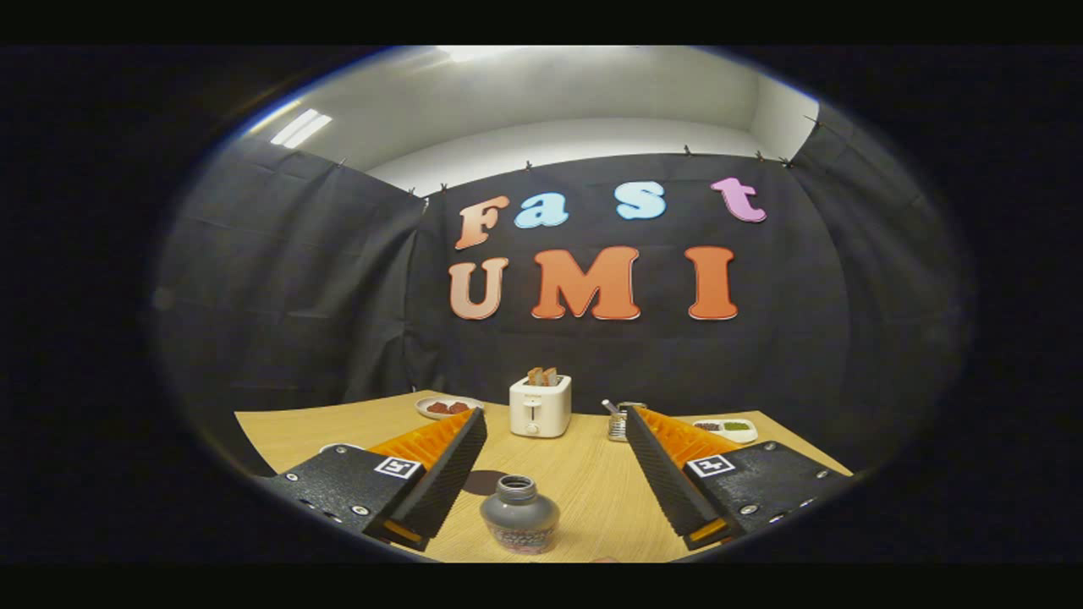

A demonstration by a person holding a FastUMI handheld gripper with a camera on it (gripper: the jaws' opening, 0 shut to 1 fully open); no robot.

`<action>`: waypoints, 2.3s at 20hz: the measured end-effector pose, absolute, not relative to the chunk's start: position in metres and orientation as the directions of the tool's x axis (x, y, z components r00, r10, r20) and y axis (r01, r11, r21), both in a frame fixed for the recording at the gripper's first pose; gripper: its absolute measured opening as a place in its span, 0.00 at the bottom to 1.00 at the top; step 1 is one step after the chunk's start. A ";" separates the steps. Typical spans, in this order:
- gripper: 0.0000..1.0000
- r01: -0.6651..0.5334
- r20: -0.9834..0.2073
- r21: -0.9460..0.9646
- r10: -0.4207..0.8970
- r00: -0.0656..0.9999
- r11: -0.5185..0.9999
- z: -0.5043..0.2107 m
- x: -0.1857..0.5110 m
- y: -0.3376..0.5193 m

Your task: Take the bottle from table, then pour the juice into the cup, finally place the bottle on the coaster

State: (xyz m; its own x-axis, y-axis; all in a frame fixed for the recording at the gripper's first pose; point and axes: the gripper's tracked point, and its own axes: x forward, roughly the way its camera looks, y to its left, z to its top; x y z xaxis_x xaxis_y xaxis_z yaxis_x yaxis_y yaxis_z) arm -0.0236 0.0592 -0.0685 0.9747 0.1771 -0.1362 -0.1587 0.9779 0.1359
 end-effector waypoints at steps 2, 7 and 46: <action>0.98 -0.181 -0.160 0.146 0.204 0.966 0.973 -0.084 -0.030 0.066; 0.98 -0.205 -0.222 0.184 0.243 0.944 0.962 -0.115 -0.038 0.080; 0.77 -0.067 -0.432 0.198 0.148 0.890 0.978 -0.196 -0.047 0.094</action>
State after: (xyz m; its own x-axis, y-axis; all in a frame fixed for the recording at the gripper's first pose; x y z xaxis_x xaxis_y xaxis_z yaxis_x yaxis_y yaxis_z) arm -0.0473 0.0942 -0.1960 0.8897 0.1485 -0.4318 -0.0670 0.9778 0.1983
